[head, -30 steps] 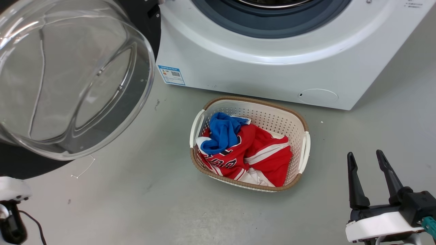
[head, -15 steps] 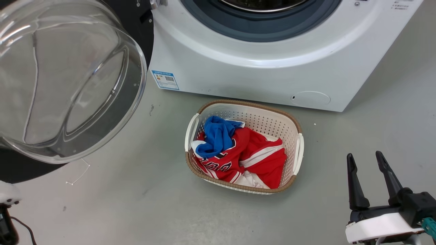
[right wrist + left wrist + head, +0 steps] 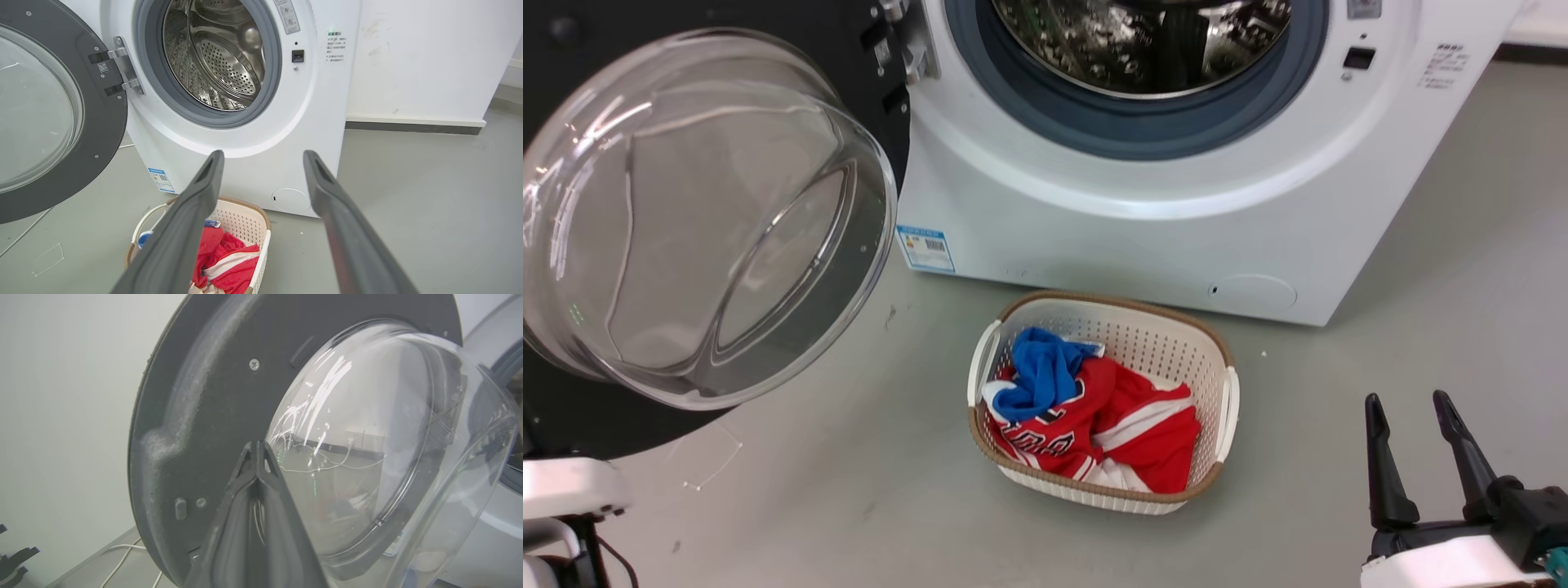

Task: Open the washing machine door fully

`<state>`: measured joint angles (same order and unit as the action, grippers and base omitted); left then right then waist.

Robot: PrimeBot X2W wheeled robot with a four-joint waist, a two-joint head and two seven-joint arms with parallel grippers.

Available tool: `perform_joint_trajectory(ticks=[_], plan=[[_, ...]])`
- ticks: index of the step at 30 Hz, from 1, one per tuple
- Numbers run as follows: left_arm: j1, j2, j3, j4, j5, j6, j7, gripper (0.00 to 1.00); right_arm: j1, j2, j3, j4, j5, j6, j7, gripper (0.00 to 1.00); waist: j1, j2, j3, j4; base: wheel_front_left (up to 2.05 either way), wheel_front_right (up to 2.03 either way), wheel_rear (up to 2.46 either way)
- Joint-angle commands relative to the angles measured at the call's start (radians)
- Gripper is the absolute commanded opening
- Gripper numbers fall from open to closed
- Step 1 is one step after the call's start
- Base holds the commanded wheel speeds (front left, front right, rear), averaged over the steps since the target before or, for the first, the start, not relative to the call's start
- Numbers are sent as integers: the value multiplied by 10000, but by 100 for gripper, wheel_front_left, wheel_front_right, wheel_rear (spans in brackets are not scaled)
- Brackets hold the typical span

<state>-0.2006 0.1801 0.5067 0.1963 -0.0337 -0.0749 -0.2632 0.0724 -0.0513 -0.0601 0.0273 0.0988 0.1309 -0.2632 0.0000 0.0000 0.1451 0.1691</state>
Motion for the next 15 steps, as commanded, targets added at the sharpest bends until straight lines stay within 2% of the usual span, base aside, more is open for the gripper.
perform_joint_trajectory(ticks=[1,15], plan=[[182,-53,-85,-168,90,-50,-23,0,78,22,-29,-86,73,-2,-21,100,0,0,-309,-44,0,0,0],[1744,-906,-2038,-1868,462,-342,-23,0,744,21,-290,-774,117,-2,-21,100,0,0,-1429,-535,0,0,0]])
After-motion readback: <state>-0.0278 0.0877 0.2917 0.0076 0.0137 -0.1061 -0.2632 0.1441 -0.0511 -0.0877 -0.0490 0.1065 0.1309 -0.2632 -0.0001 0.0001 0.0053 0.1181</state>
